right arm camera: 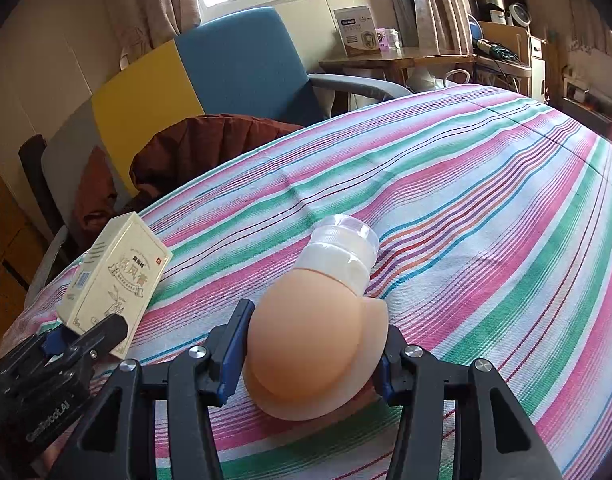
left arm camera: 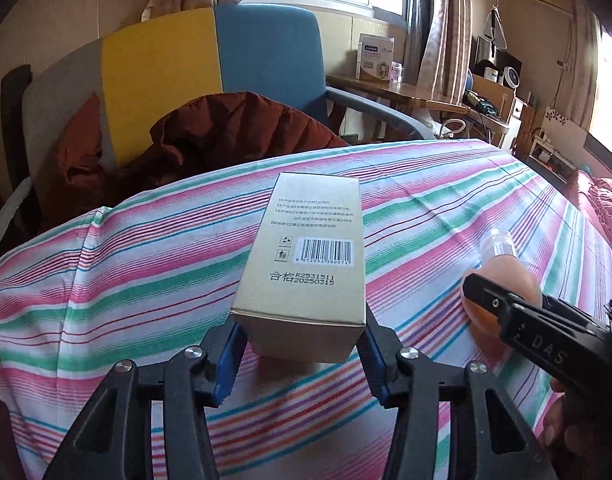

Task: Organize objects
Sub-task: 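Grasp the cream box with the left tool while the right holds the peach item, then carry the cream box to the gold tray and open the left tool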

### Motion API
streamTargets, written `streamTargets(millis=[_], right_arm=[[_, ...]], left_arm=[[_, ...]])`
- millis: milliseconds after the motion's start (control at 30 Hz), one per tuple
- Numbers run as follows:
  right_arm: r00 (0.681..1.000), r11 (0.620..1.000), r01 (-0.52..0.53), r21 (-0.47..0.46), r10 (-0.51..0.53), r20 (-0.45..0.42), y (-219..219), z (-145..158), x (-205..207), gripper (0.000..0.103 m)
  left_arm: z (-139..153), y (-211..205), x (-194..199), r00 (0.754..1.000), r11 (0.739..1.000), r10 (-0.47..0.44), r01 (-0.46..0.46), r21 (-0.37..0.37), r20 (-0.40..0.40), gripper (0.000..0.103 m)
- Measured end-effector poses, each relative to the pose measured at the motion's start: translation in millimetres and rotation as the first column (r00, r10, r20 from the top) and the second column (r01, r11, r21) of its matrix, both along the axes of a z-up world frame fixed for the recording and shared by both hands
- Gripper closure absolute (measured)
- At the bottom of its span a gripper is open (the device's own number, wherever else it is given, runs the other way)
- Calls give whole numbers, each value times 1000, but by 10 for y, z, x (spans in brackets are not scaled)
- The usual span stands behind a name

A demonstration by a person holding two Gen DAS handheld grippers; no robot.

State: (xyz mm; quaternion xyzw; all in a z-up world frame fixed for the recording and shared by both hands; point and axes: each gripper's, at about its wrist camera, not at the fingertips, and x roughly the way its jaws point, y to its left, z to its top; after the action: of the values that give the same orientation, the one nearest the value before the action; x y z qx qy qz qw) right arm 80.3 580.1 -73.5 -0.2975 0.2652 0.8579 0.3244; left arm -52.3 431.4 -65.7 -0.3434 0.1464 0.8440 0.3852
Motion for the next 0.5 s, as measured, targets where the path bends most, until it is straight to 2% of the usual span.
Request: streamTargets(millis=[267, 367, 500], right_arm=[[999, 998, 8, 67, -10, 37, -84, 45, -31, 52], [999, 987, -16, 163, 10, 36, -247, 157, -50, 52], [994, 952, -109, 285, 96, 59, -515, 278, -165, 52]], left_arm=[[108, -395, 285, 997, 997, 56, -53, 52, -57, 51], [128, -569, 351, 996, 995, 73, -69, 75, -49, 51], [183, -797, 361, 994, 989, 110, -108, 97, -19, 51]])
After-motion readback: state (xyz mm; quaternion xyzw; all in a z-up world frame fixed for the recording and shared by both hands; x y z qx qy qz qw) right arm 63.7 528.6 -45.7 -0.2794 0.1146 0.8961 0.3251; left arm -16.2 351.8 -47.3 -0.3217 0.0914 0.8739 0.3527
